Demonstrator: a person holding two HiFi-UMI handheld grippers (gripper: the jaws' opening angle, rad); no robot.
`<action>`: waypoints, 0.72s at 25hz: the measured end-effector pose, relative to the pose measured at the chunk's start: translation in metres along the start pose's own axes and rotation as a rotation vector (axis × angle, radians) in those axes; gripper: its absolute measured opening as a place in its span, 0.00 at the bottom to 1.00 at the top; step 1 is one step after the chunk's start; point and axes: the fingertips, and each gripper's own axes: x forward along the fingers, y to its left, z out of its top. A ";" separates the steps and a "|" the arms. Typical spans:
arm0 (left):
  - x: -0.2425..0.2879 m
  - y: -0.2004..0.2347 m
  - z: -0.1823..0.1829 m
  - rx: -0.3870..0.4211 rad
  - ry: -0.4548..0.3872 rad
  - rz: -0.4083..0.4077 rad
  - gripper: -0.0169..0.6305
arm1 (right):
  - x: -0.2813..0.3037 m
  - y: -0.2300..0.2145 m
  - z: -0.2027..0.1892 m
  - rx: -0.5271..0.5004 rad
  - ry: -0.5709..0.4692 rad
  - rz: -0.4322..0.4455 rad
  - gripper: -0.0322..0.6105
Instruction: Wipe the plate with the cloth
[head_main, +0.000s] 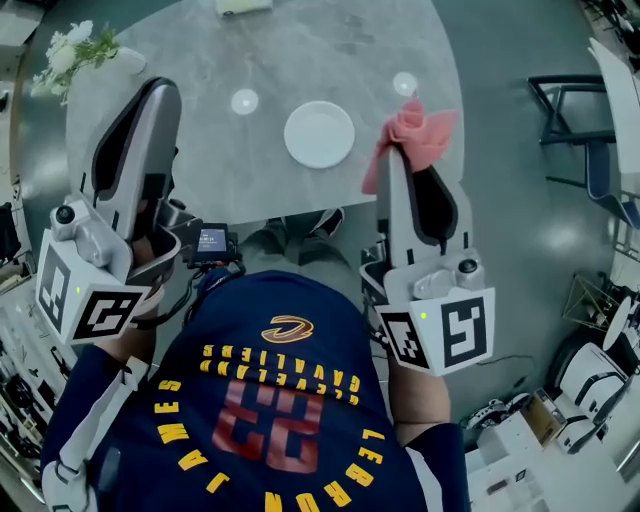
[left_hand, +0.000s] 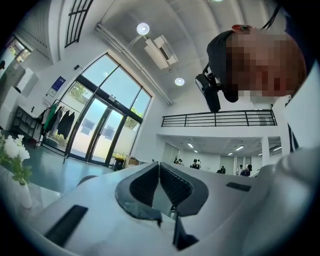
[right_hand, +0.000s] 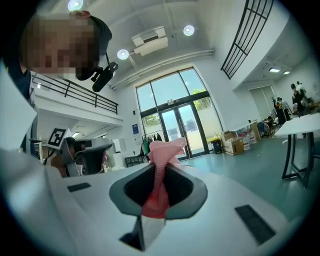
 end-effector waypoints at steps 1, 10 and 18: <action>0.000 0.001 -0.003 -0.001 0.006 -0.002 0.05 | 0.000 0.001 0.000 -0.004 -0.002 0.000 0.12; -0.003 0.007 -0.014 -0.017 0.032 0.008 0.05 | -0.002 0.009 0.000 -0.024 -0.022 0.014 0.12; 0.000 0.007 -0.013 -0.017 0.037 0.004 0.05 | 0.000 0.010 0.000 -0.022 -0.023 0.014 0.12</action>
